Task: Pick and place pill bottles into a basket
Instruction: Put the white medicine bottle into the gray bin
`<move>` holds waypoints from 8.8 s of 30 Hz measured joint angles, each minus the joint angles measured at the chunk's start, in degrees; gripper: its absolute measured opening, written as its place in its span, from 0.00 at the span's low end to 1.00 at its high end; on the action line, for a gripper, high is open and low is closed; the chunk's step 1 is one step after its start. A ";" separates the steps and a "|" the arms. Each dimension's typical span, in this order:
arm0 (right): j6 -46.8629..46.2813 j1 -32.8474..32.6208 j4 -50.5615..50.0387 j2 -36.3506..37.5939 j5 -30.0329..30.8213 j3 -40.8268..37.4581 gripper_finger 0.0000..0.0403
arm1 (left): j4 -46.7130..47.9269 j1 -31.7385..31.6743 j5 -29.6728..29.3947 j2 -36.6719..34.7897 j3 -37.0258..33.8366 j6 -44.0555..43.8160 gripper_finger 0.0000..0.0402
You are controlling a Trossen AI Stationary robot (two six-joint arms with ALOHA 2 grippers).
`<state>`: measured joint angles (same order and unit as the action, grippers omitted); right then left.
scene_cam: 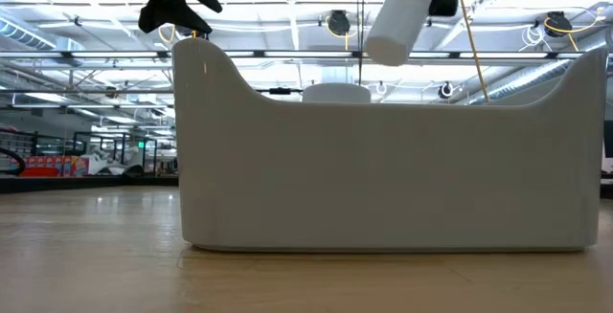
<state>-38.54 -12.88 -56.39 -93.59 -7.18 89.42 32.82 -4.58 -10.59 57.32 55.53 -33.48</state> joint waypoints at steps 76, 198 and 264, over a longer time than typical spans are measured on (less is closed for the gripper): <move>10.91 -11.19 -6.99 -24.91 -3.08 12.41 0.39 | -0.04 3.61 0.01 7.08 0.00 -9.11 0.52; 1.76 6.03 1.02 25.19 50.45 11.39 0.64 | 19.03 1.78 14.34 49.89 28.28 -6.70 0.81; 1.52 6.05 1.52 24.32 51.86 11.37 0.63 | 20.12 0.57 18.08 49.09 28.22 0.35 0.41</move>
<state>-37.01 -6.83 -54.87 -69.26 44.68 100.79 52.94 -4.01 7.49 106.41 83.74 -33.12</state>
